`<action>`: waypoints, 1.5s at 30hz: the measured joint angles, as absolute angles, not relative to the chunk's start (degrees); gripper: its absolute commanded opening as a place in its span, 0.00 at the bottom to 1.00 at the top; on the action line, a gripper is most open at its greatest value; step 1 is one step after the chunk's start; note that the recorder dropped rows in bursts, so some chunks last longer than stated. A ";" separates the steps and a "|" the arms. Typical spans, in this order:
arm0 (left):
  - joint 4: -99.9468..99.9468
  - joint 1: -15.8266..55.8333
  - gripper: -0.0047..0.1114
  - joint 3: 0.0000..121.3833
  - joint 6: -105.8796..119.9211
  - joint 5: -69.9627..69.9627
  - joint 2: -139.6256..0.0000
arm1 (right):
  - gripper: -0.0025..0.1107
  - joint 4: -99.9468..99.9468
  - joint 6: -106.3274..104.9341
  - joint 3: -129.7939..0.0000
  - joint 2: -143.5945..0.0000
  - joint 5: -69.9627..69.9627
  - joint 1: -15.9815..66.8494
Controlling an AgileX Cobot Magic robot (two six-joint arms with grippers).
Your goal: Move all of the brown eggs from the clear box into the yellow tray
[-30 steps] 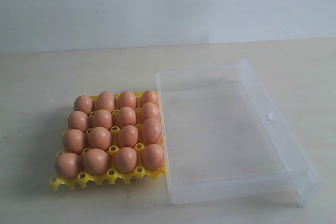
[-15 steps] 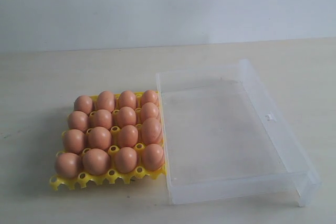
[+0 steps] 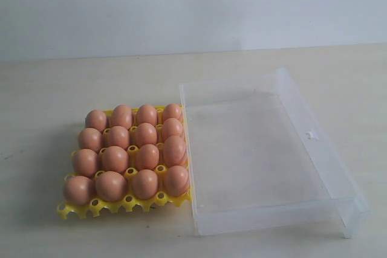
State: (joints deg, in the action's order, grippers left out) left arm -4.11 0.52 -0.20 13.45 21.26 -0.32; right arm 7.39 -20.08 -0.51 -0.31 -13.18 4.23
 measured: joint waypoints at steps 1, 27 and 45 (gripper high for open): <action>-4.11 0.52 0.04 -0.20 13.45 21.26 -0.32 | 0.02 7.14 -15.39 -0.51 -0.31 -13.09 4.23; -4.11 0.52 0.04 -0.20 13.45 21.26 -0.32 | 0.02 4.42 1.49 -0.26 -0.31 -11.25 4.23; -4.11 0.52 0.04 -0.20 13.45 21.26 -0.32 | 0.02 4.42 1.60 -0.26 -0.31 -11.25 4.23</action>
